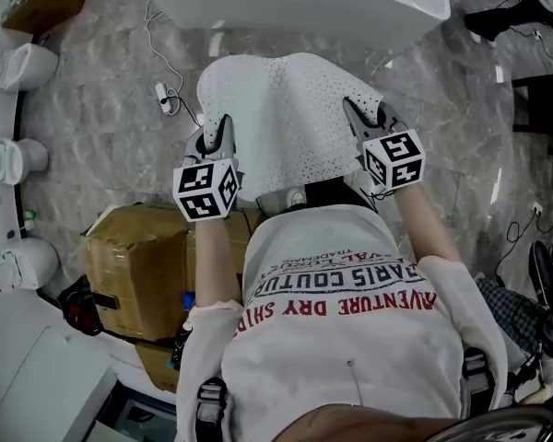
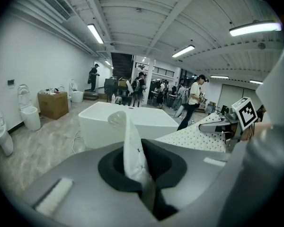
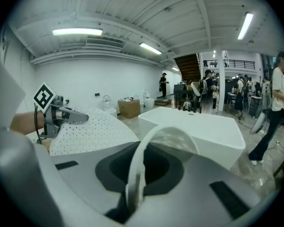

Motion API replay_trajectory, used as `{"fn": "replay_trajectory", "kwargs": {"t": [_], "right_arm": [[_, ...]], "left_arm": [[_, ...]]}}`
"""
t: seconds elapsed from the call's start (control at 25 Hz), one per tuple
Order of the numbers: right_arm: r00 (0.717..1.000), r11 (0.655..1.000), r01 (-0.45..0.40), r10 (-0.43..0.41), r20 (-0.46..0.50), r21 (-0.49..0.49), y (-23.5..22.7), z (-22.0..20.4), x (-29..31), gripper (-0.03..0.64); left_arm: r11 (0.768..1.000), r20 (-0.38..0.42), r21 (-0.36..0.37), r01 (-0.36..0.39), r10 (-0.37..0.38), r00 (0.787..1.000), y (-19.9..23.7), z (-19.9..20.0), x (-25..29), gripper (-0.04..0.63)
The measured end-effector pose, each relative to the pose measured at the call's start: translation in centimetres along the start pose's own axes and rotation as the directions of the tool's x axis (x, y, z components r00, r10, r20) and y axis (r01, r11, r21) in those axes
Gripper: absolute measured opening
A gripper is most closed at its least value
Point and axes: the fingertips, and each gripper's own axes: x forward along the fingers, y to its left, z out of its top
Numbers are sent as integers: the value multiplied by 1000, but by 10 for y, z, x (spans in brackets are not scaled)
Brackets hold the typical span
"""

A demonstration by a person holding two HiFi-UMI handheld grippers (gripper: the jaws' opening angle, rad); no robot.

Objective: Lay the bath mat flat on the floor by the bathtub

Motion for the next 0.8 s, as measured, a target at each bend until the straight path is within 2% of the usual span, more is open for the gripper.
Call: {"fn": "replay_trajectory", "kwargs": {"t": [0.44,0.8], "right_arm": [[997,998,-59,57,-54,-25,-103,27,110,17],[993,998,13,-7,-115,55,-155,22,180,17]], "left_arm": [[999,-45,13,-35,36,998,36,54,125,23],[997,-119,72,17,-9,993,82,68,225,23]]}}
